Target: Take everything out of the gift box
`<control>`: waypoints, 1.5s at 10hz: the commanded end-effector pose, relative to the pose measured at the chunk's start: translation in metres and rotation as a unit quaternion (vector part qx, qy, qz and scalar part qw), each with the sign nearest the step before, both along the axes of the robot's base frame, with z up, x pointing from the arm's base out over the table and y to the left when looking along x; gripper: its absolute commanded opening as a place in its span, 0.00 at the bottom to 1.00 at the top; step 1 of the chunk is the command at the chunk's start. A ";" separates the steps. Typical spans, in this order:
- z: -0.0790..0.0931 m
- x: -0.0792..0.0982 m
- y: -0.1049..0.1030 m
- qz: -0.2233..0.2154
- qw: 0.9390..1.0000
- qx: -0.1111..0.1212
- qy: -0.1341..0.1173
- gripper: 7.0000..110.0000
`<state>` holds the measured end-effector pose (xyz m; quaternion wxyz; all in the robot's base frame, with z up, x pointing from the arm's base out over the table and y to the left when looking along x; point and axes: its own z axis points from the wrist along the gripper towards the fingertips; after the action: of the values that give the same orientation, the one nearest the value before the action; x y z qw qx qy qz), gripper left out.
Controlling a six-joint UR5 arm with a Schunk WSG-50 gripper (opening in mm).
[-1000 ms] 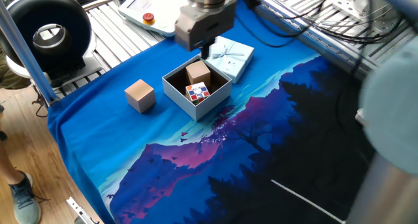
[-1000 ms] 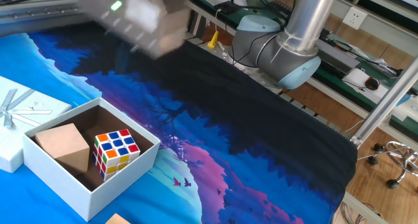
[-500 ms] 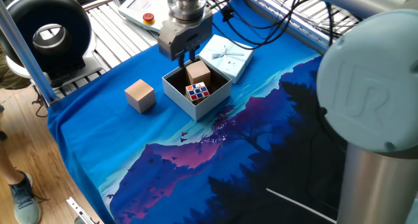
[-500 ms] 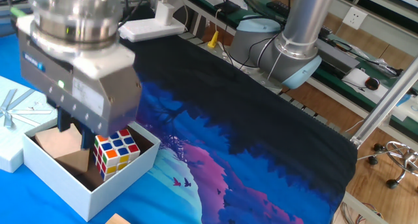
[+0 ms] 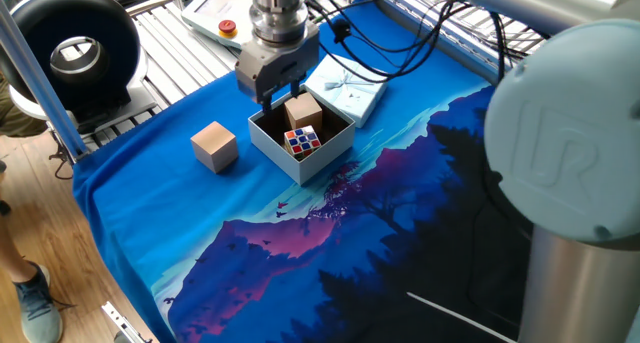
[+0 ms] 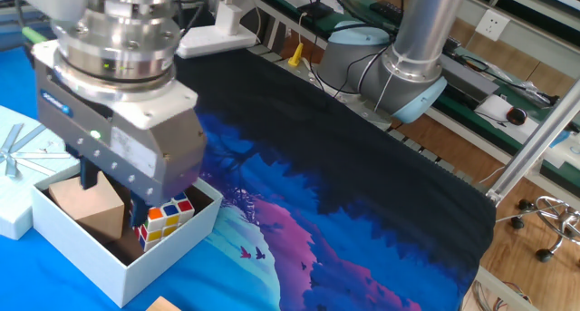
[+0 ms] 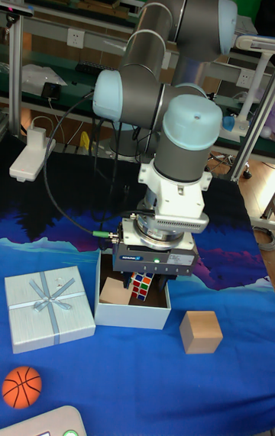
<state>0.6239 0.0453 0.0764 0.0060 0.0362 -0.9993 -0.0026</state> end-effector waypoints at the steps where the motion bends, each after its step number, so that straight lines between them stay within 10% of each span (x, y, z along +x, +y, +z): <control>1: 0.002 -0.028 -0.026 -0.047 0.998 -0.023 0.017 0.57; 2: 0.003 -0.031 -0.025 -0.059 0.998 -0.020 0.021 0.79; 7: -0.005 -0.029 -0.015 -0.148 0.988 -0.027 0.031 0.79; 8: -0.009 -0.025 -0.009 -0.157 0.987 -0.022 0.030 0.57; 14: -0.027 -0.022 -0.005 -0.183 0.982 -0.022 0.026 0.57; 15: -0.028 -0.021 0.002 -0.178 0.984 -0.011 0.024 0.79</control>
<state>0.6001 0.0389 0.0532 0.0325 -0.1381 -0.9896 0.0219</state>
